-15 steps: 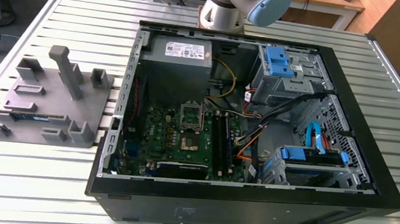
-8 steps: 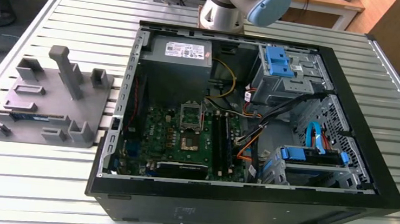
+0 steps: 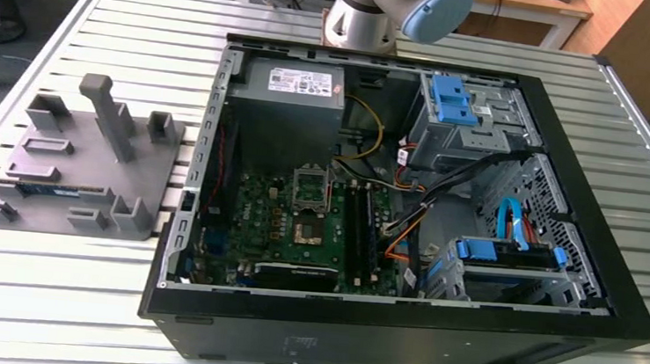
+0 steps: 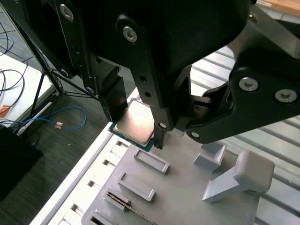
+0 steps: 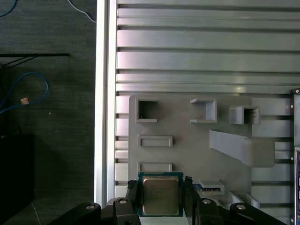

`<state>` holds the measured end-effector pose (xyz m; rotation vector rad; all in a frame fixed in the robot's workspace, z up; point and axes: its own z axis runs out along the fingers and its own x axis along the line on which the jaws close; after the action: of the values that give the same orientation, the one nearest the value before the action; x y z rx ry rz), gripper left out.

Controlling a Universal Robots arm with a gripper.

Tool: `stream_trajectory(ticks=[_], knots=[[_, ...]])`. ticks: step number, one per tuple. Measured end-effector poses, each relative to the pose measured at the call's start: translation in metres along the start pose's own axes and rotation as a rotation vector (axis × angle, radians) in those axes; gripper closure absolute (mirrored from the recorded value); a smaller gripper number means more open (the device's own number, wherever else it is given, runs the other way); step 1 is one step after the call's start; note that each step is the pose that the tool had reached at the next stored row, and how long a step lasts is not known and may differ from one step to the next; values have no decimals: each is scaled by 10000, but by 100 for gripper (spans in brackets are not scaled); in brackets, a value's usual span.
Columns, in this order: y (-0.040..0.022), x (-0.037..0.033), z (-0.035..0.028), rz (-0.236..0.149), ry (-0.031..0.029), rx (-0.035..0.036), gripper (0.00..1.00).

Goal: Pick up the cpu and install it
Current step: 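Pick up the cpu and move it towards the insertion slot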

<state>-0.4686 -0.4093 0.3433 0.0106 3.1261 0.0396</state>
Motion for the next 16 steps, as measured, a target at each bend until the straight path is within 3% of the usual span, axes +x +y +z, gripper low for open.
stream_trajectory(ticks=[16], knots=[[1,-1,-53,0,-2,-1,53]])
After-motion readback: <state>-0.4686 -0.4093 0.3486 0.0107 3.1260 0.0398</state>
